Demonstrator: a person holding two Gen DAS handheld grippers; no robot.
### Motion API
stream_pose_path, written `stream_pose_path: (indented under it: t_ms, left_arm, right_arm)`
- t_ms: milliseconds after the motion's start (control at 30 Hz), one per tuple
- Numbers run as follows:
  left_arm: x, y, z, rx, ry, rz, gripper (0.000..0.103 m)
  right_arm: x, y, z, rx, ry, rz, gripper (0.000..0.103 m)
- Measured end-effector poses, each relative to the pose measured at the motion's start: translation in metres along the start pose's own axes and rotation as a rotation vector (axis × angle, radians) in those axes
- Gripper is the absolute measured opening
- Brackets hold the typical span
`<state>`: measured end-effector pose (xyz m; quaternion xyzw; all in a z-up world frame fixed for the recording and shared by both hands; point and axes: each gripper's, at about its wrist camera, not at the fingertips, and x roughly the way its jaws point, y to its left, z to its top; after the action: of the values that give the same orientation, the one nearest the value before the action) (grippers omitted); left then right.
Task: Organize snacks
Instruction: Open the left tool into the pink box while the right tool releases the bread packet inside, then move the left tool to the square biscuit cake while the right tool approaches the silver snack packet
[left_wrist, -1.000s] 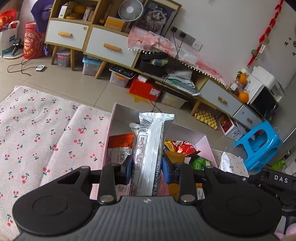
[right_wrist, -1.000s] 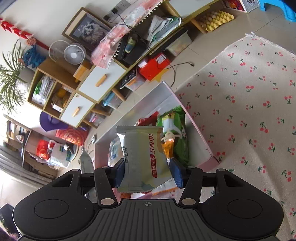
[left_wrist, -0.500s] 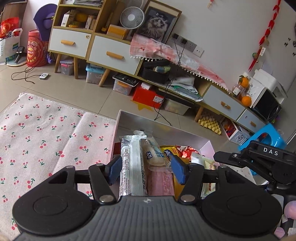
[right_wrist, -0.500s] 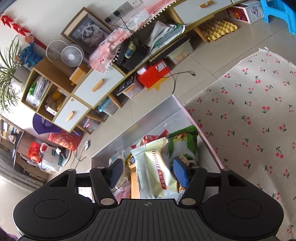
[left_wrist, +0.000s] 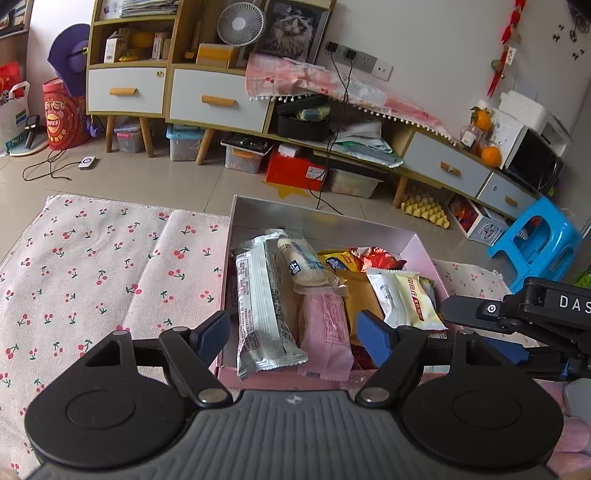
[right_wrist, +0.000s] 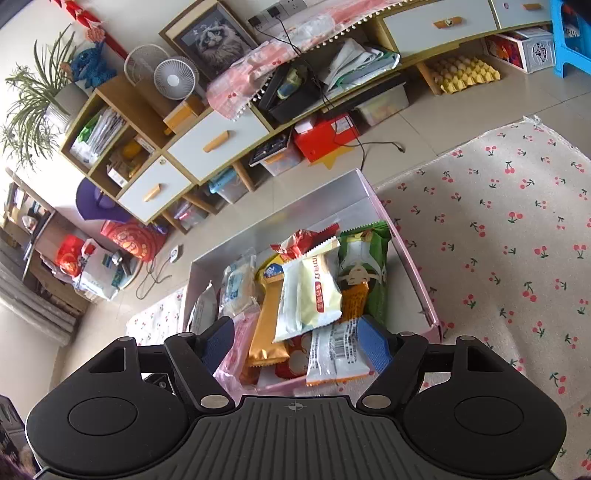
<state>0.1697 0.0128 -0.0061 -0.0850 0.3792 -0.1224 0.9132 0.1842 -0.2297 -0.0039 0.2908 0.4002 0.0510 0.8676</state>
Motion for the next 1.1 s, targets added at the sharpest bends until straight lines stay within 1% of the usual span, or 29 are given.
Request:
stream_pose_path:
  t_ms: [33,100,167,233,333,367,433,533,667,800,967,1100]
  left_arm:
    - [-0.001,-0.001,-0.001,0.005,0.005,0.002,0.077]
    - [-0.003,-0.001,-0.004,0.018,0.011,0.007,0.080]
    - [-0.005,-0.003,-0.006,0.038,0.019,0.009,0.084]
    - [-0.007,-0.003,-0.008,0.054,0.026,0.015,0.095]
    - [-0.010,-0.002,-0.014,0.077,0.042,0.029,0.099]
    - [-0.011,-0.001,-0.016,0.085,0.047,0.035,0.099]
    - [-0.013,0.003,-0.020,0.096,0.047,0.054,0.102]
    - [-0.015,0.010,-0.026,0.103,0.051,0.084,0.102]
    - [-0.015,0.017,-0.031,0.111,0.069,0.108,0.102]
    - [-0.014,0.020,-0.040,0.151,0.086,0.133,0.102]
    - [-0.013,0.020,-0.052,0.220,0.105,0.145,0.102]
    - [-0.010,0.018,-0.059,0.246,0.128,0.140,0.102]
  right_arm:
    - [-0.004,-0.001,-0.003,-0.008,0.001,0.001,0.076]
    - [-0.009,-0.004,-0.008,-0.022,-0.001,0.000,0.081]
    - [-0.014,-0.006,-0.014,-0.036,-0.004,-0.004,0.082]
    - [-0.017,-0.009,-0.019,-0.040,-0.004,-0.001,0.082]
    - [-0.020,-0.016,-0.029,-0.031,-0.009,0.010,0.086]
    - [-0.020,-0.019,-0.032,-0.026,-0.010,0.005,0.088]
    - [-0.020,-0.022,-0.037,-0.015,-0.003,-0.010,0.088]
    - [-0.018,-0.025,-0.046,-0.030,0.015,-0.018,0.090]
    - [-0.016,-0.023,-0.063,-0.118,0.038,-0.065,0.092]
    - [-0.016,-0.023,-0.074,-0.191,0.048,-0.095,0.092]
    - [-0.015,-0.026,-0.081,-0.264,0.039,-0.151,0.093]
    - [-0.013,-0.031,-0.081,-0.260,0.043,-0.174,0.093]
